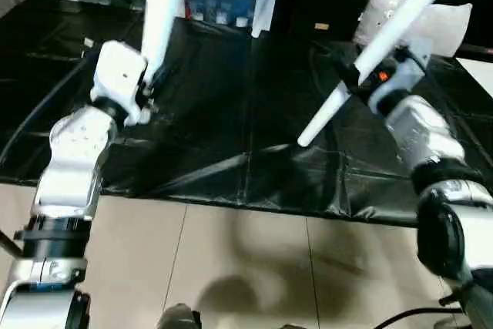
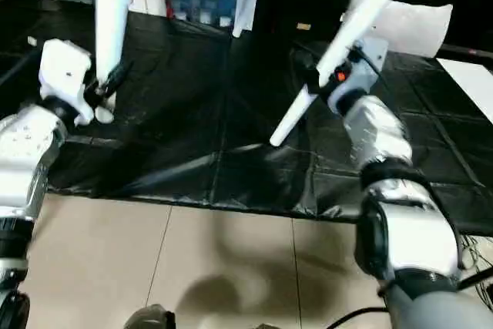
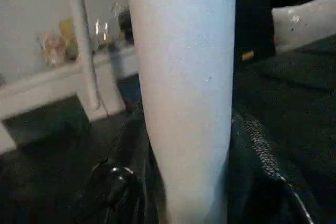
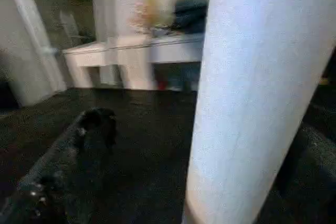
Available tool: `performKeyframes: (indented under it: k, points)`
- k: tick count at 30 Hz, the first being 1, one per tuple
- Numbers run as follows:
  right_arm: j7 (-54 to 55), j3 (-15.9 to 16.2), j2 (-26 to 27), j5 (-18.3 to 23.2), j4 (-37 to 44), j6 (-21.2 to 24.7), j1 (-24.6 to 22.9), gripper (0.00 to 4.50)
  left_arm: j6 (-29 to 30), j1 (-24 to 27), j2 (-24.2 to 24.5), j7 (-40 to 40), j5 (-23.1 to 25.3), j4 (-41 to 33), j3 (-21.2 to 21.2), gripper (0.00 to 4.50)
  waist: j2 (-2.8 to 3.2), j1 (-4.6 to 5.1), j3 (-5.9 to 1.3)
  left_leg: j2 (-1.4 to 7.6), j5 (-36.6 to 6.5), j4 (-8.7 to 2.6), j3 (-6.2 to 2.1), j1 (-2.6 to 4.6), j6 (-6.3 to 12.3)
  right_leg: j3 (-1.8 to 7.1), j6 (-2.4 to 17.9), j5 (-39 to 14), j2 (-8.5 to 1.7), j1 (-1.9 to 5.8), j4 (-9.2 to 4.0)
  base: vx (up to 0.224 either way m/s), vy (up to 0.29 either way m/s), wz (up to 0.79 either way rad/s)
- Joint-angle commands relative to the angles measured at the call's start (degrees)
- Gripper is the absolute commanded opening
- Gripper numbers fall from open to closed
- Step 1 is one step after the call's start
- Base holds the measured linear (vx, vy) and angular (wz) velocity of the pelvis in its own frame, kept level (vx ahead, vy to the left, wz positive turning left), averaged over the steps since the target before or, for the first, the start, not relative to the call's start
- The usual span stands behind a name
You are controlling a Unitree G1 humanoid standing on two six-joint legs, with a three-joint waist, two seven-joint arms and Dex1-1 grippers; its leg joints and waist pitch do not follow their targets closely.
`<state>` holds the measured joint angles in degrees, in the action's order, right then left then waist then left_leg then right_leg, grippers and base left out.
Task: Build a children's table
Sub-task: Flip table
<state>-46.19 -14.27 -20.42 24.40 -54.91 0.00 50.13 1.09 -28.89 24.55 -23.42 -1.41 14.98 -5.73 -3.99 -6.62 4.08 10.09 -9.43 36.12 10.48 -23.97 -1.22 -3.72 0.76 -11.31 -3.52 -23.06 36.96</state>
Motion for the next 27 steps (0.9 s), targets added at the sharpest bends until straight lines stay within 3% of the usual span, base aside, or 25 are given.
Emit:
performKeyframes:
  k: [1, 4, 5, 9, 12, 13, 14, 16, 18, 21, 24, 27]
  points:
    - [-9.23, 5.75, -0.09, 2.6, 15.36, 5.22, -4.56, 4.5, -1.95, 1.8, -0.99, -2.44, 2.11, 2.72, 4.71, 1.54, 1.08, 0.15, -4.91, 3.65, -11.01, -4.84, -1.42, 2.52, -0.8, 2.91, 11.54, -1.21, -5.0, 2.61, -3.6, 0.0, 0.0, 0.0]
    - [-7.96, 6.58, -0.61, 3.76, 21.45, 7.38, -7.4, 4.5, -2.43, 2.29, -1.4, -1.84, 1.48, 4.34, 3.99, 1.54, 1.21, 0.16, -4.98, 3.69, -10.22, -4.97, -1.46, 2.68, -0.37, 2.8, 11.62, -0.84, -5.0, 2.4, -3.65, 0.0, 0.0, 0.0]
    - [-7.13, 6.61, -0.65, 5.53, 27.89, 10.29, -10.31, 4.5, -3.12, 2.67, -1.4, -1.51, 1.5, 6.46, 3.62, 1.54, 1.19, 0.09, -4.82, 3.74, -12.46, -5.08, -1.4, 2.92, -1.24, 2.88, 11.76, -4.2, -5.08, 2.16, -4.03, 0.0, 0.0, 0.0]
    - [-4.72, 8.04, -0.27, 6.08, 37.88, 13.69, -15.83, 4.5, -3.8, 2.63, -1.38, -1.61, 1.06, 10.7, 2.62, 1.54, 1.24, -0.13, -4.56, 3.82, -15.78, -5.42, -1.51, 3.28, -2.53, 2.96, 10.75, -8.87, -5.17, 1.77, -4.7, 0.0, 0.0, 0.0]
    - [-2.53, 8.24, 1.18, 4.31, 39.55, 14.0, -18.03, 4.5, -4.16, 2.17, -0.69, -1.47, 1.7, 13.97, 2.68, 1.54, 1.11, -0.02, -3.79, 3.68, -21.79, -5.97, -1.82, 3.59, -4.56, 3.09, 8.21, -18.84, -5.56, 1.37, -5.77, 0.0, 0.0, 0.0]
    - [-1.87, 8.24, 1.36, 3.48, 39.19, 13.69, -18.19, 4.5, -4.23, 2.15, -0.51, -1.75, 1.71, 14.45, 2.81, 1.54, 1.61, 0.24, -3.64, 3.63, -24.79, -6.13, -2.16, 3.83, -5.56, 3.12, 7.67, -22.68, -5.73, 1.22, -6.13, 0.0, 0.0, 0.0]
    - [-1.7, 8.26, 1.43, 3.15, 38.85, 13.38, -18.17, 4.5, -4.1, 2.23, -0.45, -1.73, 1.73, 14.44, 2.82, 1.89, 1.44, 0.32, -3.68, 3.64, -25.75, -6.08, -2.24, 4.0, -5.9, 3.1, 7.39, -24.11, -5.8, 1.15, -6.35, 0.0, 0.0, 0.0]
    - [-0.28, 8.18, 1.91, 1.37, 37.11, 11.74, -18.25, 4.5, -3.43, 2.9, -0.01, -1.26, 1.64, 14.3, 2.51, 1.89, 1.4, 0.56, -3.7, 3.75, -26.31, -6.11, -2.4, 4.06, -6.26, 3.2, 7.32, -24.91, -5.93, 1.05, -6.45, 0.0, 0.0, 0.0]
    - [2.25, 7.82, 2.5, -0.6, 36.38, 9.61, -19.63, 4.5, -3.6, 4.36, 0.96, -0.46, 0.44, 14.4, 0.42, 2.31, 0.98, 0.8, -3.79, 3.84, -26.09, -6.22, -2.45, 3.94, -6.14, 3.17, 7.27, -24.58, -5.89, 1.0, -6.34, 0.0, 0.0, 0.0]
    - [3.03, 7.88, 2.39, -1.37, 37.98, 8.82, -21.43, 4.5, -3.87, 5.4, 1.42, -0.81, -1.42, 13.53, -1.59, 2.5, 1.14, 1.03, -3.83, 3.89, -24.74, -6.4, -2.37, 3.73, -5.74, 3.24, 7.5, -21.95, -5.76, 1.14, -6.13, 0.0, 0.0, 0.0]
    - [6.21, 5.34, 2.71, -0.58, 42.37, 9.49, -24.88, 4.5, -3.49, 8.26, 0.92, -0.48, -5.79, 7.63, -5.46, 2.81, 1.31, 0.93, -4.37, 3.96, -20.08, -6.38, -2.08, 3.36, -4.88, 3.22, 9.34, -13.15, -5.48, 1.61, -5.2, 0.0, 0.0, 0.0]
    - [11.95, 0.43, 4.62, 0.92, 48.99, 9.18, -31.05, 4.5, -0.93, 13.42, -2.11, 0.34, -14.52, -4.43, -10.82, 2.92, 1.4, 0.45, -4.62, 4.01, -15.14, -6.16, -1.62, 3.1, -3.55, 3.05, 12.04, -4.25, -5.45, 2.06, -4.3, 0.0, 0.0, 0.0]
